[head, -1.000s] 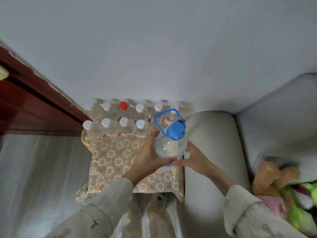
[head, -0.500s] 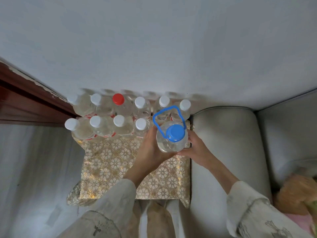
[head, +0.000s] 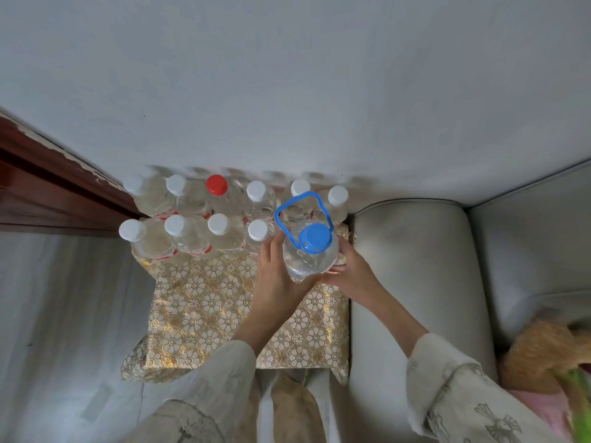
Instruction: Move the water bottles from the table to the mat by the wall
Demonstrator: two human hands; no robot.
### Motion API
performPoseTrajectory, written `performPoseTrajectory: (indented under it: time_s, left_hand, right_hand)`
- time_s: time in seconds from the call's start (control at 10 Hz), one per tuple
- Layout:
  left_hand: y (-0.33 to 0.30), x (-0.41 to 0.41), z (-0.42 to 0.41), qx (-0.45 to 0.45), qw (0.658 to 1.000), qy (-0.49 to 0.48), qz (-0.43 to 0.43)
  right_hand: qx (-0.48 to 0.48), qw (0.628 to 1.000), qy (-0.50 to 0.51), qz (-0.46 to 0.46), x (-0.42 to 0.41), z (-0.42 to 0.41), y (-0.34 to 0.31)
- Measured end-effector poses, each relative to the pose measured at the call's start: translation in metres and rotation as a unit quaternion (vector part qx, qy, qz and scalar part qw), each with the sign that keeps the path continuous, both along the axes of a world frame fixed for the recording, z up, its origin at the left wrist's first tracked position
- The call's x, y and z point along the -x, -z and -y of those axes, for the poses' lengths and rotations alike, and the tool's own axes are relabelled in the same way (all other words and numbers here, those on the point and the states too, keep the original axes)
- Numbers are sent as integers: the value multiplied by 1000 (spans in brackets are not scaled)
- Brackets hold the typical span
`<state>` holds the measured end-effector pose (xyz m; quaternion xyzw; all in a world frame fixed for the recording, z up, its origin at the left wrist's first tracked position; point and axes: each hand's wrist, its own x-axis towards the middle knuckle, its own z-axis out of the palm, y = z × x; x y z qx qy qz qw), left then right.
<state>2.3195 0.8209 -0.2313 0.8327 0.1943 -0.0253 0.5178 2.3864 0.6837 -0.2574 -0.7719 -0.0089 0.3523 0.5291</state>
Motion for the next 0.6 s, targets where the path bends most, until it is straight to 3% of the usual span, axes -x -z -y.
performPoseTrajectory:
  time_s: [0.2,0.6]
  left_hand:
    - [1,-7,9,3,998,-56,8]
    - [-56,3,-32,0,990,79,-117]
  right_hand:
    - [-39,999,-14,-1,-13,-5,-11]
    - [39,997,21,-61,-1,-1,-103]
